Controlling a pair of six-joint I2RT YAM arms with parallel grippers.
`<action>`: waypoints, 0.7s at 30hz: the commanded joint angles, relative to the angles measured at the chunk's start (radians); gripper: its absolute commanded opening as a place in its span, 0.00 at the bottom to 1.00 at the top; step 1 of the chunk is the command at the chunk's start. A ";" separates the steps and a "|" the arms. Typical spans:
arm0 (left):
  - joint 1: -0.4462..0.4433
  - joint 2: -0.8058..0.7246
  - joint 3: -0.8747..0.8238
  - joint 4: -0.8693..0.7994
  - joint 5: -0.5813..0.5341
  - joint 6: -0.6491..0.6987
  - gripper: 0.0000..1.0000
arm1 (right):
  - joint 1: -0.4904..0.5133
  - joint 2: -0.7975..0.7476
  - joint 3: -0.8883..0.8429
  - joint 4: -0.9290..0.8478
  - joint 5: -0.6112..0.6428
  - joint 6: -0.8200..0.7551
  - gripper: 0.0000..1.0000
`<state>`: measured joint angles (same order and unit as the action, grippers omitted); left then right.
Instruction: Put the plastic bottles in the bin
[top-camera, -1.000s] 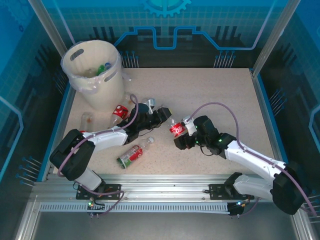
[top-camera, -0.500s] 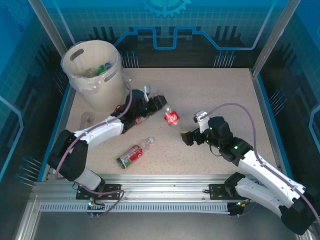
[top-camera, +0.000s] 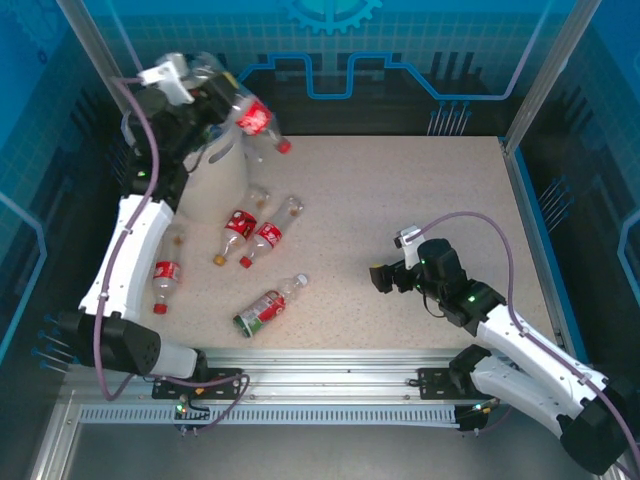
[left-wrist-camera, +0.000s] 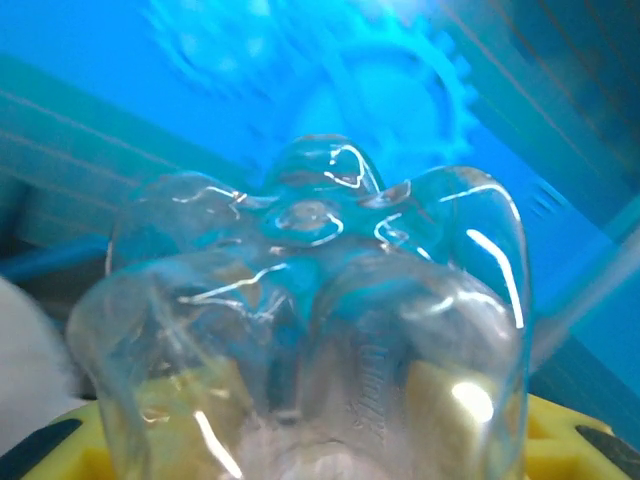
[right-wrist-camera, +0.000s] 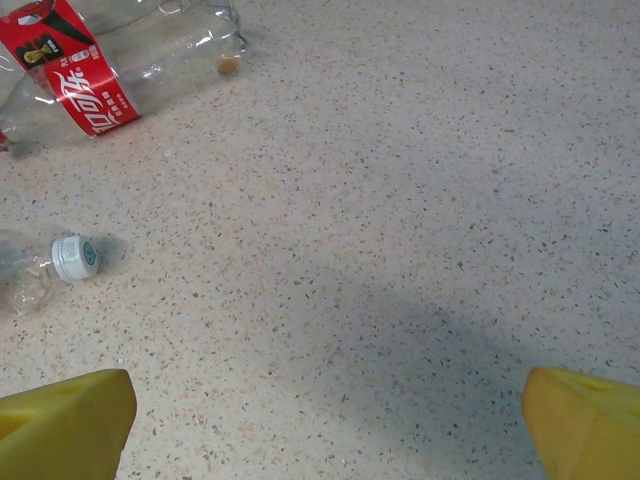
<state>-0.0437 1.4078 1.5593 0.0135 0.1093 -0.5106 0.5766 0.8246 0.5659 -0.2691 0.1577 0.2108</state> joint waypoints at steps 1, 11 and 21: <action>0.067 -0.020 0.019 0.053 -0.141 0.105 0.12 | -0.006 -0.015 -0.012 0.000 0.016 0.020 1.00; 0.282 0.111 0.151 0.041 -0.191 0.063 0.13 | -0.007 -0.034 -0.016 -0.033 0.023 0.007 1.00; 0.283 0.423 0.598 -0.437 -0.077 0.251 0.18 | -0.006 -0.058 -0.027 -0.041 0.027 0.003 1.00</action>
<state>0.2394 1.7676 2.0445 -0.2268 -0.0093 -0.3458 0.5766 0.7822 0.5426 -0.3000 0.1711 0.2134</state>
